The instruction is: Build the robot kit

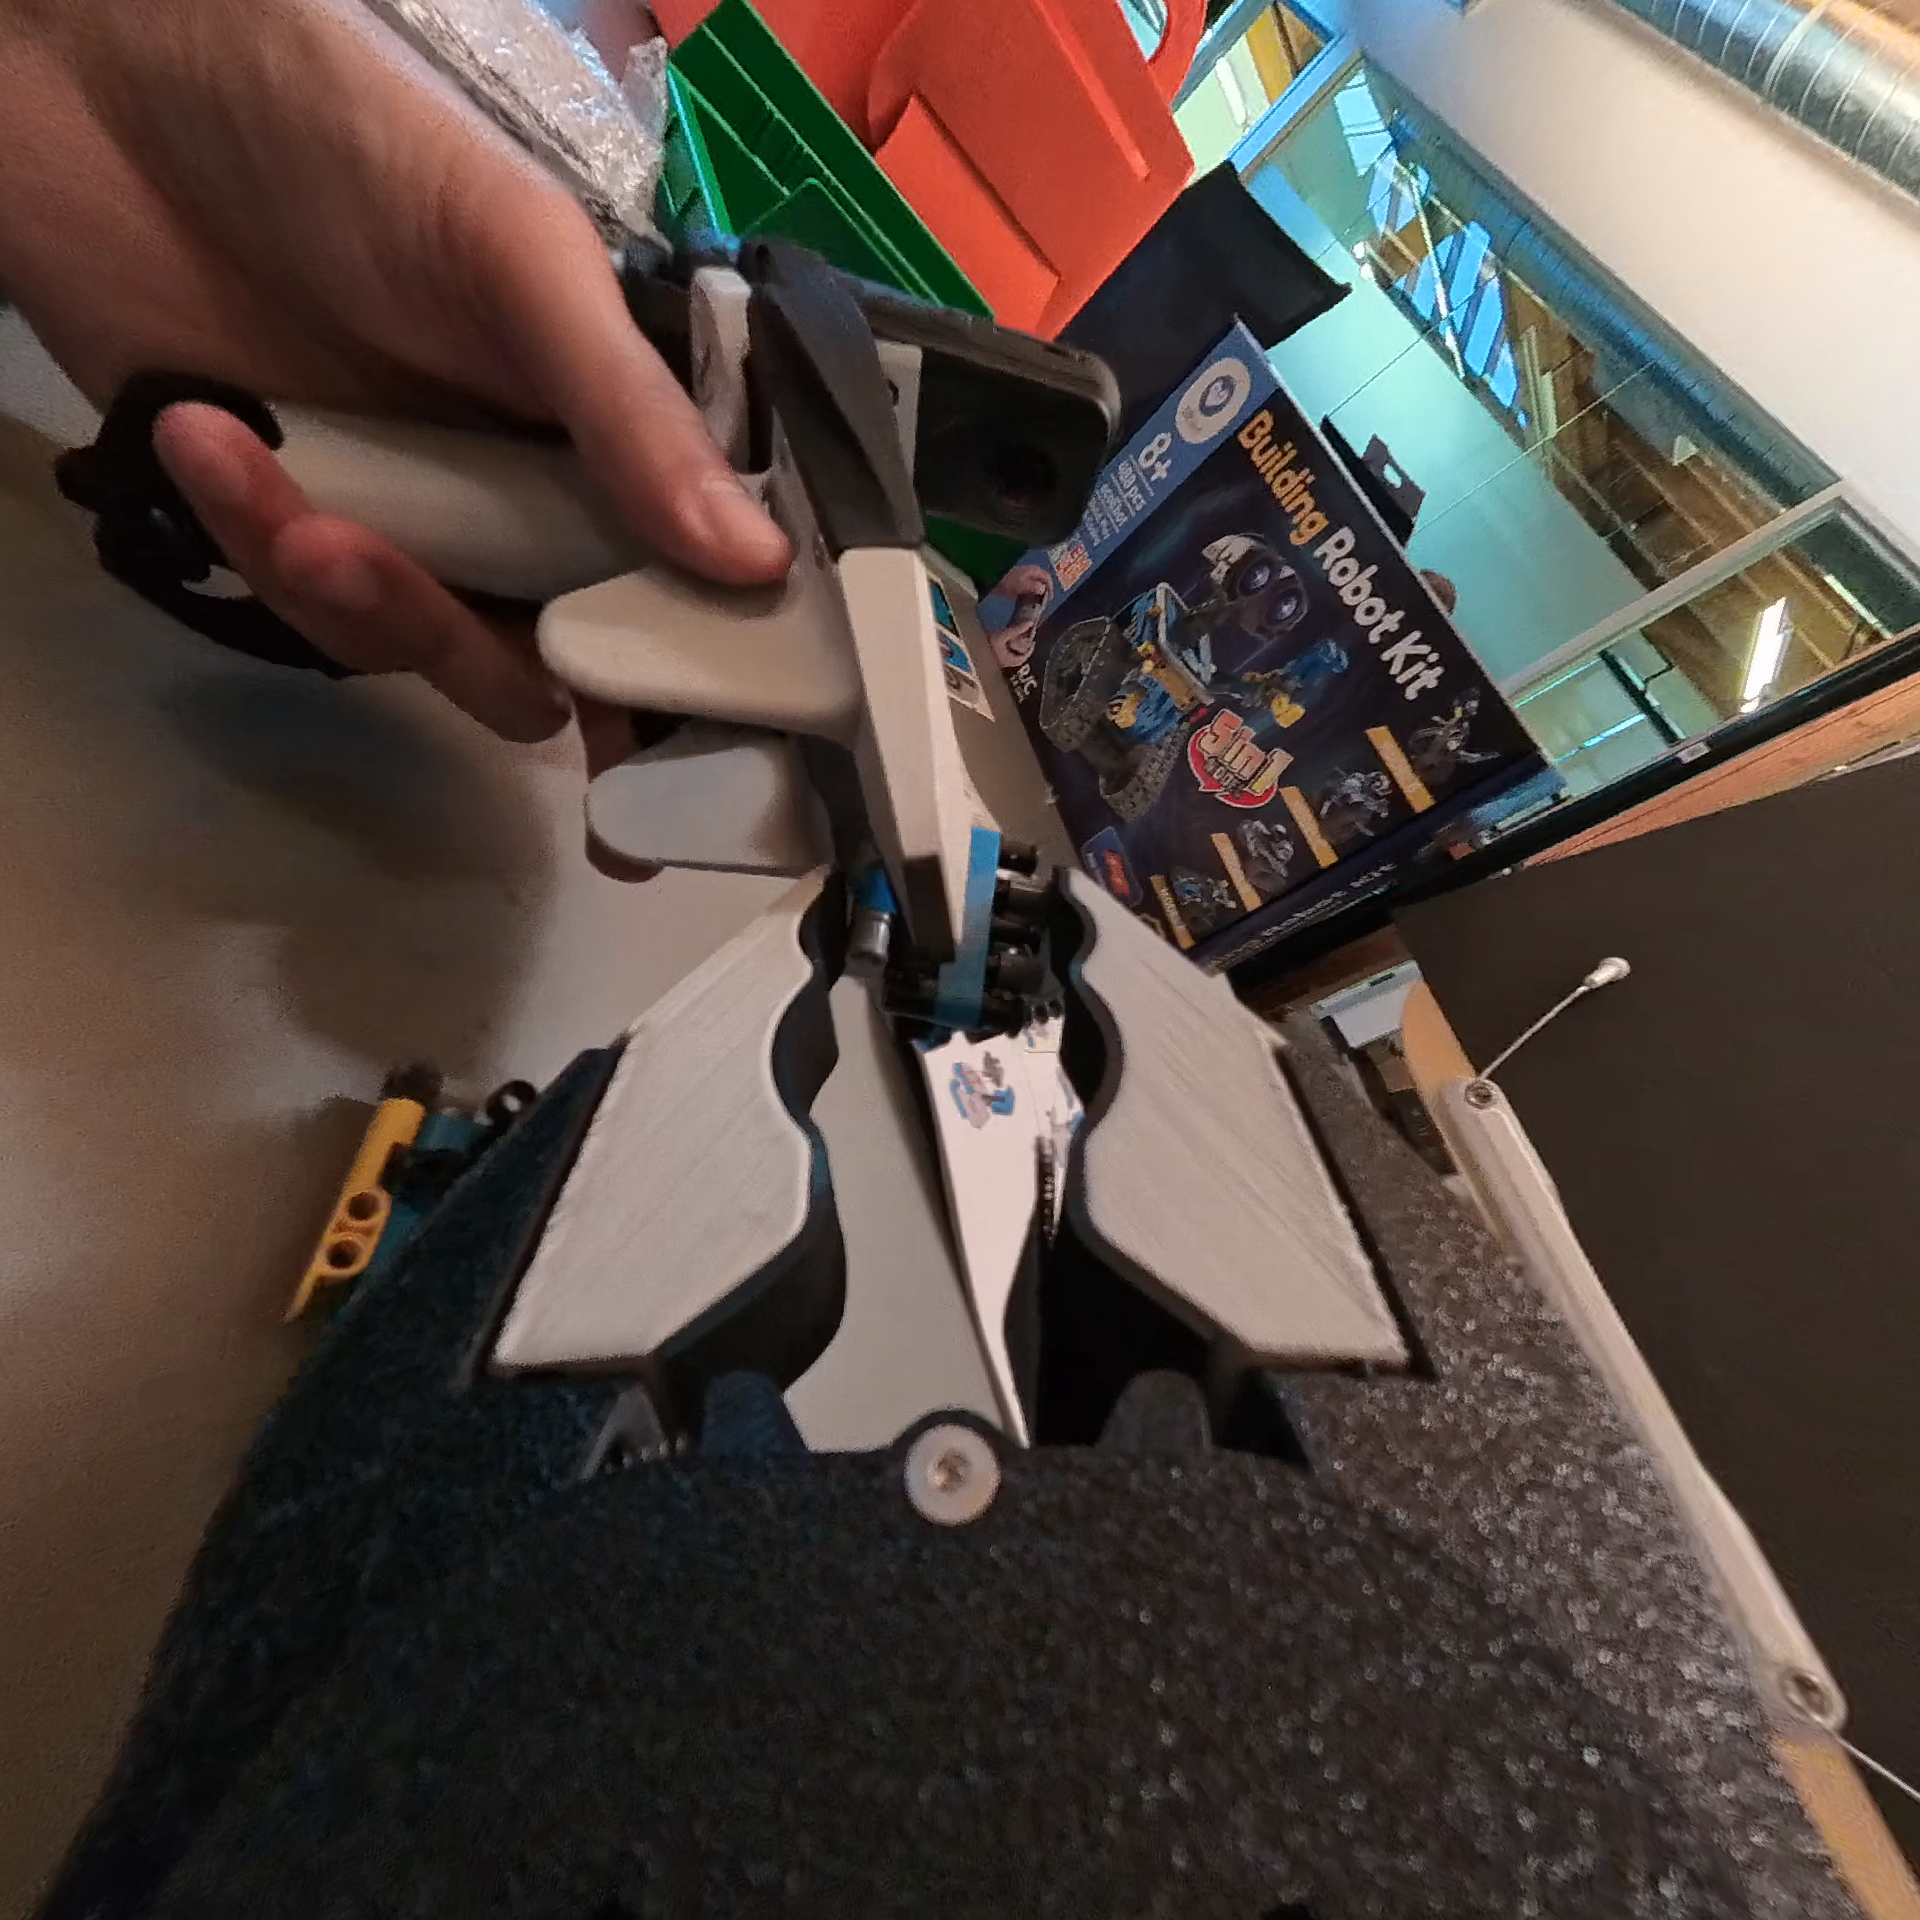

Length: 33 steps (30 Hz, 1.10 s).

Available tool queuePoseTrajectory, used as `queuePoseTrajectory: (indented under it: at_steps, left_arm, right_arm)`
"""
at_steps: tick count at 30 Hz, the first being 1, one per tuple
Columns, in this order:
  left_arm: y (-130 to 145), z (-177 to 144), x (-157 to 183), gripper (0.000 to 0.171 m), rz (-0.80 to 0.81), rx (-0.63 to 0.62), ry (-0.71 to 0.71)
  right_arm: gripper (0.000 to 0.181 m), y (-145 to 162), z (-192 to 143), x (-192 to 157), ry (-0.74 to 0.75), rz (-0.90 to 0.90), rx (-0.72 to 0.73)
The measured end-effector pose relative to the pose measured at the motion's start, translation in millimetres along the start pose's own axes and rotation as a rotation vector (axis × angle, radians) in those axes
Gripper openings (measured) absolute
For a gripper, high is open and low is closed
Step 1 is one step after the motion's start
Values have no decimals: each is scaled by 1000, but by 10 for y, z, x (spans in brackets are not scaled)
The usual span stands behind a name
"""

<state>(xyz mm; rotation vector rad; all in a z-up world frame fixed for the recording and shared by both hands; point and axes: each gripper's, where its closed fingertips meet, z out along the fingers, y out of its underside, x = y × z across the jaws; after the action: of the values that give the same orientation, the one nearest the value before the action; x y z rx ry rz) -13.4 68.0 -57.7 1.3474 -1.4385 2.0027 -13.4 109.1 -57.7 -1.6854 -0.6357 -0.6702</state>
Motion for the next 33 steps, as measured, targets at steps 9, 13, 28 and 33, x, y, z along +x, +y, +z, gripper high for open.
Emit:
queuePoseTrajectory:
  at_steps: [9, 13, 28, 33]
  left_arm:
    - [16, -124, 81, 32, -51, -46, 99]
    - [-207, -231, -36, 36, 48, 56, -18]
    - [-78, -159, -15, 12, 213, -42, -96]
    - [-78, -158, 31, 12, 194, -35, -62]
  right_arm:
    - [37, 286, -79, 463, 62, 356, -36]
    - [37, 227, -141, 433, -17, 401, 17]
    - [33, 3, -53, -3, -60, 36, -29]
    - [31, -36, -74, -3, -98, 110, -33]
